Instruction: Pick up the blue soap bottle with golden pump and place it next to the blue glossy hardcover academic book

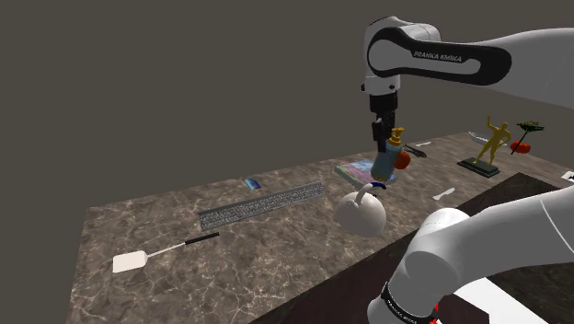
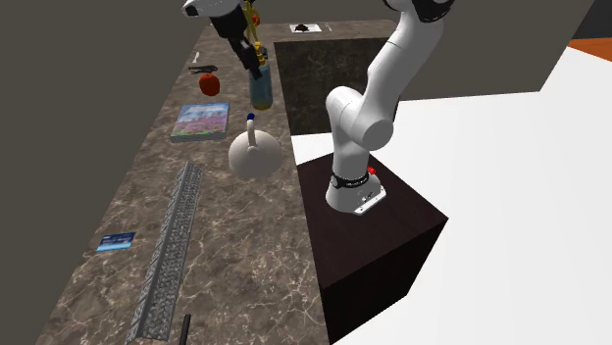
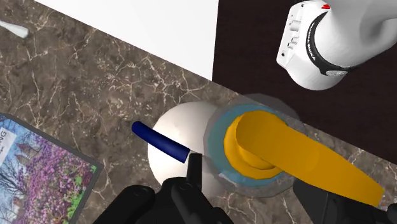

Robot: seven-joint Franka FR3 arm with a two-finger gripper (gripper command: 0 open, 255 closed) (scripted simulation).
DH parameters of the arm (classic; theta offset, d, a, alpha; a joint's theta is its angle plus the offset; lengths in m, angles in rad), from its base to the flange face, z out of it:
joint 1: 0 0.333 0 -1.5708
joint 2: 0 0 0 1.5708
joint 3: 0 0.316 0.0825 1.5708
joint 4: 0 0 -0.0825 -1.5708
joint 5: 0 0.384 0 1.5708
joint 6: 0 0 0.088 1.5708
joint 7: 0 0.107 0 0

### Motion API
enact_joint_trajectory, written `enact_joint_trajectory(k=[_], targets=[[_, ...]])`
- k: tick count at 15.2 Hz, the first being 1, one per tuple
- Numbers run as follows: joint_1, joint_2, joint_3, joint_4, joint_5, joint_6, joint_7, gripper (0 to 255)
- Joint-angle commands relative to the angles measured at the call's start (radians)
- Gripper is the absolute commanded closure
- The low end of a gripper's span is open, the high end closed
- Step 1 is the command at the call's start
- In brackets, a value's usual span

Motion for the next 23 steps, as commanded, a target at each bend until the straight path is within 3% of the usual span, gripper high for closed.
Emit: enact_joint_trajectory(k=[1, 10, 17, 23], targets=[[-0.012, 0.011, -0.041, 0.014, -0.036, 0.013, -0.049, 255], [-0.055, 0.119, -0.242, 0.122, -0.161, 0.100, -0.273, 255], [-0.067, 0.274, -0.418, 0.264, -0.187, 0.192, -0.460, 255], [-0.072, 0.263, -0.431, 0.179, -0.197, 0.263, -0.432, 255]])
